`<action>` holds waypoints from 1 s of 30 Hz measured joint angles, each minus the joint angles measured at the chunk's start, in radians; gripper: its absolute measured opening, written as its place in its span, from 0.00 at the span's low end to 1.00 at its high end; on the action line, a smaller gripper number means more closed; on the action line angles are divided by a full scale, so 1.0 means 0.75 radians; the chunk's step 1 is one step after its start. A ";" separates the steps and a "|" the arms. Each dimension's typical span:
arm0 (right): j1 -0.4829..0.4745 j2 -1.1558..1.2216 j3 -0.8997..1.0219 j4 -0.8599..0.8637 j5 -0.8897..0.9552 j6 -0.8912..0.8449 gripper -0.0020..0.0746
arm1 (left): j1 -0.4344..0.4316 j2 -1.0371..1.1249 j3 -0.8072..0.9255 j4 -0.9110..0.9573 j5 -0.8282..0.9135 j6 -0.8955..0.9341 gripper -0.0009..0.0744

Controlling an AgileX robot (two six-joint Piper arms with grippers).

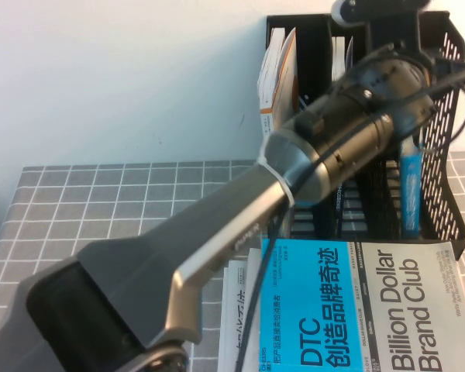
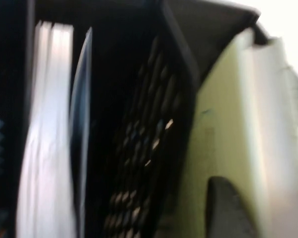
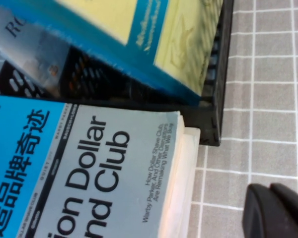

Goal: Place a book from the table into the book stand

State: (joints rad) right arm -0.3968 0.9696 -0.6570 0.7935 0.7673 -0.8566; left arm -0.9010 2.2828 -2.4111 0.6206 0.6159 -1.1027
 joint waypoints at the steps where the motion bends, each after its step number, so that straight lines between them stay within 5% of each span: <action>1: 0.000 0.000 0.000 0.011 0.003 -0.006 0.02 | 0.012 0.000 -0.006 -0.016 -0.027 0.000 0.41; 5: 0.000 0.000 0.042 0.109 0.003 -0.091 0.02 | 0.060 0.000 -0.015 -0.121 -0.068 0.022 0.61; 9: 0.000 0.000 0.131 0.244 0.019 -0.255 0.02 | 0.103 -0.008 -0.015 -0.301 -0.056 0.196 0.64; 18: 0.000 0.000 0.219 0.400 0.231 -0.481 0.02 | 0.110 -0.197 -0.015 -0.706 0.238 0.920 0.09; 24: 0.000 0.000 0.219 0.405 0.460 -0.467 0.02 | 0.110 -0.413 -0.021 -0.764 0.610 1.283 0.02; 30: 0.000 0.000 0.178 0.225 0.518 -0.296 0.02 | 0.110 -0.540 -0.027 -0.602 0.850 1.397 0.01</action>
State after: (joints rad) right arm -0.3968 0.9696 -0.5232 0.9624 1.1560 -1.0785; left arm -0.8187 1.8777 -2.4313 0.1692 1.2537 -0.0549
